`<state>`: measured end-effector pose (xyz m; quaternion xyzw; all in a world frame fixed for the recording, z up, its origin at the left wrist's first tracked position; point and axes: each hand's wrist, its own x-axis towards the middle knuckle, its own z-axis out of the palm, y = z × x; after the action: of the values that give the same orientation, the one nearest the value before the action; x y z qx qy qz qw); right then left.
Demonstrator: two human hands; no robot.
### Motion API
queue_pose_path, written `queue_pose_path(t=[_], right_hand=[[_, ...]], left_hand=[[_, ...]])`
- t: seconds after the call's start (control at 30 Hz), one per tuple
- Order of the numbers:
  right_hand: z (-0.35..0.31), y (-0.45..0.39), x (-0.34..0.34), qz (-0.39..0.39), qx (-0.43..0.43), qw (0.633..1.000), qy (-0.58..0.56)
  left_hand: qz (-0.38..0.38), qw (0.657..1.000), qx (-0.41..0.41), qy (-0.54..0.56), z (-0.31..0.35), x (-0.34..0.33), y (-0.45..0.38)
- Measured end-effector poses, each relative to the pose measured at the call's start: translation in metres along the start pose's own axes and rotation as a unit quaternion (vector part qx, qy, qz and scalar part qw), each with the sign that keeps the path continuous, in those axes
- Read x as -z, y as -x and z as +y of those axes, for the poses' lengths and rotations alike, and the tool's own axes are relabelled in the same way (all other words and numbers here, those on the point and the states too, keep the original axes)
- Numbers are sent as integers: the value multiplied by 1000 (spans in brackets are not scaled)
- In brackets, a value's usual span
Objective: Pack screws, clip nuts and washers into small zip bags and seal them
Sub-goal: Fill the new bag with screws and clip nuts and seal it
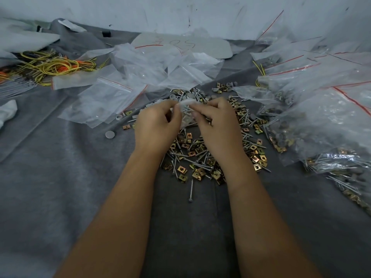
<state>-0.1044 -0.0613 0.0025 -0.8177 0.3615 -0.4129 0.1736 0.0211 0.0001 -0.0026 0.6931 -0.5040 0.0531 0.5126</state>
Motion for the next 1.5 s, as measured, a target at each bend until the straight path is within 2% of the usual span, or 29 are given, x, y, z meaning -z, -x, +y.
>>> queue_pose_path(t=[0.1, 0.2, 0.3, 0.37, 0.4, 0.7, 0.8, 0.9, 1.0, 1.17, 1.3, 1.5], right_hand=[[-6, -1, 0, 16, -32, 991, -128], [-7, 0, 0, 8, -71, 992, -100], [1, 1, 0, -85, -65, 992, 64], [1, 2, -2, -158, -46, 969, 186], [1, 2, -2, -172, -45, 961, 210], [-1, 0, -4, -129, -36, 963, 232], [-2, 0, -1, -77, -30, 977, 195], [-8, 1, 2, -7, -17, 988, 156], [-11, 2, 3, 15, 1, 992, 123], [-14, 0, 3, 72, 7, 997, 41], [-13, 1, 1, 26, 18, 999, 31], [-11, 3, -3, -26, 32, 987, 158]], left_hand=[[91, 993, 28, -65, 3, 5, -1], [112, 988, 59, -88, 1, 8, -4], [-15, 993, 81, -82, -4, 2, -4], [-99, 988, 87, -77, -8, -3, -4], [-115, 986, 92, -71, -10, -3, -4], [-91, 986, 141, 6, -6, -9, -1], [-76, 986, 147, 26, -5, -9, 0], [-74, 990, 120, 0, -4, -8, 1], [-75, 992, 94, -27, -2, -8, 1], [-84, 991, 99, -25, -1, -7, 1], [-87, 991, 101, -8, -3, -8, 1], [-47, 988, 109, 95, -3, -8, 0]])
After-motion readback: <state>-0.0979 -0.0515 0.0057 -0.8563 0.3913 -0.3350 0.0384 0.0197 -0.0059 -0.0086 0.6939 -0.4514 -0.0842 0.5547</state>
